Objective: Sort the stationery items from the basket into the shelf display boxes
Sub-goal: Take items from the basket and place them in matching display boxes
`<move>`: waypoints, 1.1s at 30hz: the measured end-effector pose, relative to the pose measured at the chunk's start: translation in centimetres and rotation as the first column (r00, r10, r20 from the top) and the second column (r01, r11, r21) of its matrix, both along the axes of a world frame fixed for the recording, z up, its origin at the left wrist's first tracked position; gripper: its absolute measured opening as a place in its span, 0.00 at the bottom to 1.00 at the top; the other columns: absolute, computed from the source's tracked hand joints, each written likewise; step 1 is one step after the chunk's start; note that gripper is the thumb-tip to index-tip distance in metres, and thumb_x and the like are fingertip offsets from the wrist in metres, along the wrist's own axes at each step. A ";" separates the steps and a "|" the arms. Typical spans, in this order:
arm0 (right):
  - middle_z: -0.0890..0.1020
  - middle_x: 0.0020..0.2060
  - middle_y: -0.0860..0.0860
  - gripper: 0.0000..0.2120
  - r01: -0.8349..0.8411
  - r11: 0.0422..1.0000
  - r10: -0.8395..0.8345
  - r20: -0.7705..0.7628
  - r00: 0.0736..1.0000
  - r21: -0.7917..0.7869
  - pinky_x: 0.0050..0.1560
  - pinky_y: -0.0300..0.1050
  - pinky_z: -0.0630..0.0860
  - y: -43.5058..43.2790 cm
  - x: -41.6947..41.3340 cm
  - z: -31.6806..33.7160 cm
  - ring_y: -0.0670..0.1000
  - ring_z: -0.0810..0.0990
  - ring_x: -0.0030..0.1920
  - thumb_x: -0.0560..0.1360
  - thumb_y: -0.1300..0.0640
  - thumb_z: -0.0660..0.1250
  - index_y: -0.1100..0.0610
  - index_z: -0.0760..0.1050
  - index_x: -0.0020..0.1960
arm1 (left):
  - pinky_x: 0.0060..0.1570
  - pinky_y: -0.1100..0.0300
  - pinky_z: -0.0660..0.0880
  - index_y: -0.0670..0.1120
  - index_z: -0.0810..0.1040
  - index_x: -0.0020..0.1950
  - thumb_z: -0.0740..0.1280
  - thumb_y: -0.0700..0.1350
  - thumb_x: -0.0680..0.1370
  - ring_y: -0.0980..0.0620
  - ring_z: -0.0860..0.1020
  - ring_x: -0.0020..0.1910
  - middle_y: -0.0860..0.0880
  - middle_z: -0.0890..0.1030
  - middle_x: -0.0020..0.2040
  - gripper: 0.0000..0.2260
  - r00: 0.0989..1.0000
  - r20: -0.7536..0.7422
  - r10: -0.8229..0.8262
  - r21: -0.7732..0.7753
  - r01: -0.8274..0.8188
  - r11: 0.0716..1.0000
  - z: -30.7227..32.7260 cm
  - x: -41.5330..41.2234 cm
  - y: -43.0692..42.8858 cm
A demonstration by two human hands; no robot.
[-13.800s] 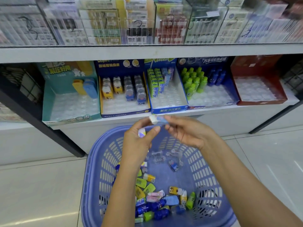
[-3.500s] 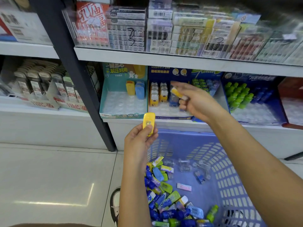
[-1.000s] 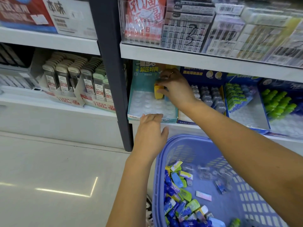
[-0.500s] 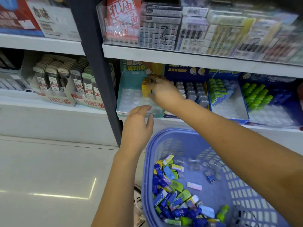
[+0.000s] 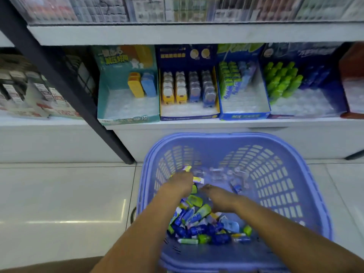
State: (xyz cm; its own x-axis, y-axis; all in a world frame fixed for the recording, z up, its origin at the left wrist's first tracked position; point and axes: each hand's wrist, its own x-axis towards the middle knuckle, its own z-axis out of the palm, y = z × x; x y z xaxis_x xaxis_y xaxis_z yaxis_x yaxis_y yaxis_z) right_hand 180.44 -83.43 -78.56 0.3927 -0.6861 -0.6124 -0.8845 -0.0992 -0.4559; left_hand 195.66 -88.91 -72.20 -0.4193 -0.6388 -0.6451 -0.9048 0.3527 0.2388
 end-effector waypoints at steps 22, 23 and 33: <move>0.62 0.69 0.60 0.36 -0.220 0.921 0.177 -0.157 0.972 -0.321 0.64 0.53 0.62 -1.1 1.7 -8.1 0.60 0.61 0.68 0.72 0.62 0.66 0.62 0.52 0.75 | 0.44 0.49 0.68 0.36 0.48 0.76 0.56 0.36 0.81 0.38 0.75 0.57 0.34 0.58 0.74 0.26 0.799 0.384 -0.464 0.089 0.468 0.879 -7.4 0.3 0.3; 0.62 0.69 0.59 0.37 -0.224 0.918 0.179 -0.164 0.970 -0.326 0.64 0.52 0.62 -1.0 1.8 -8.2 0.60 0.61 0.67 0.72 0.61 0.67 0.63 0.52 0.74 | 0.45 0.50 0.69 0.37 0.50 0.76 0.54 0.37 0.82 0.38 0.74 0.57 0.34 0.61 0.72 0.24 0.794 0.389 -0.467 0.075 0.477 0.875 -7.5 0.3 0.7; 0.57 0.74 0.57 0.39 -0.151 0.926 0.115 -0.123 0.986 -0.346 0.65 0.51 0.59 -0.2 1.3 -7.7 0.58 0.58 0.71 0.73 0.61 0.64 0.59 0.46 0.77 | 0.56 0.49 0.69 0.39 0.66 0.68 0.59 0.35 0.79 0.41 0.70 0.62 0.38 0.69 0.66 0.16 0.659 0.425 -0.621 0.057 0.665 0.745 -7.4 1.1 1.7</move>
